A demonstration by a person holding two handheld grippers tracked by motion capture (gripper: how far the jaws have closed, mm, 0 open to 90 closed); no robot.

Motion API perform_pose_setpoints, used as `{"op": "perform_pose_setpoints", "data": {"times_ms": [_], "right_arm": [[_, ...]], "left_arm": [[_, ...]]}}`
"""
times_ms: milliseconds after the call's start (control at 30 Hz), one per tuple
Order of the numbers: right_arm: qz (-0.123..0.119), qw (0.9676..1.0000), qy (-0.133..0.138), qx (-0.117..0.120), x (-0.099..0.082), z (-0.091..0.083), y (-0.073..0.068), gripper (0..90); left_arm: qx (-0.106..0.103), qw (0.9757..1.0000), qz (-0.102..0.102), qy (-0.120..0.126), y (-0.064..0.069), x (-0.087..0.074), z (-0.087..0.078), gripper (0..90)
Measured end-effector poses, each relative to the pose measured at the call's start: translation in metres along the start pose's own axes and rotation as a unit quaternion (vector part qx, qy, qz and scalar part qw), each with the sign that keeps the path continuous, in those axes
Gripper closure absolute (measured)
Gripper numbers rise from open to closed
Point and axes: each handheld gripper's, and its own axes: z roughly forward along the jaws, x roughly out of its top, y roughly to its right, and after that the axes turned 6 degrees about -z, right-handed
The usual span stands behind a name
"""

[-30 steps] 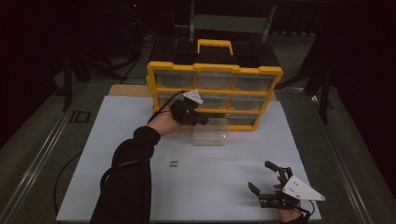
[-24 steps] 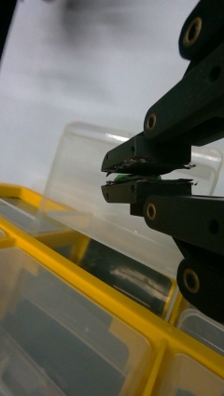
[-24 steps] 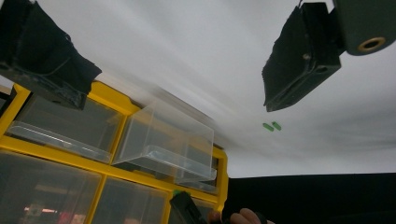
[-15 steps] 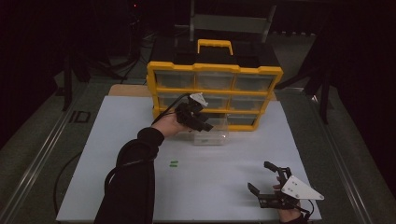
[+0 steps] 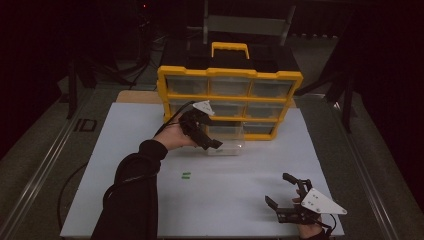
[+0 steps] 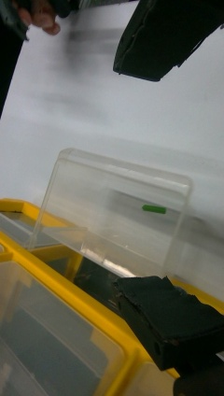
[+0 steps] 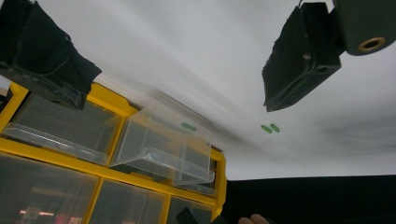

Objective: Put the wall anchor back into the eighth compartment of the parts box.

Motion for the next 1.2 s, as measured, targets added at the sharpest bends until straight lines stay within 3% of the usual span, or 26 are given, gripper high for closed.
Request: {"op": "perform_pose_setpoints", "data": {"times_ms": [533,867,1100,1200], "right_arm": [[-0.002,1.0,-0.002,-0.002,0.001,0.002,-0.003,8.1],[0.001,1.0,-0.004,0.004,0.002,0.003,-0.003,8.1],[0.0,1.0,-0.005,0.005,0.002,0.003,-0.004,8.1],[-0.001,1.0,-0.005,0.006,0.002,0.004,-0.004,8.1]], "left_arm": [[0.0,0.9986,0.011,0.053,0.019,-0.027,-0.054,0.0],[-0.008,0.9972,0.015,0.072,0.026,-0.05,-0.064,0.7],[-0.01,0.997,0.014,0.075,0.031,-0.067,-0.065,0.8],[-0.013,0.9974,0.011,0.07,0.033,-0.082,-0.062,0.8]]}}
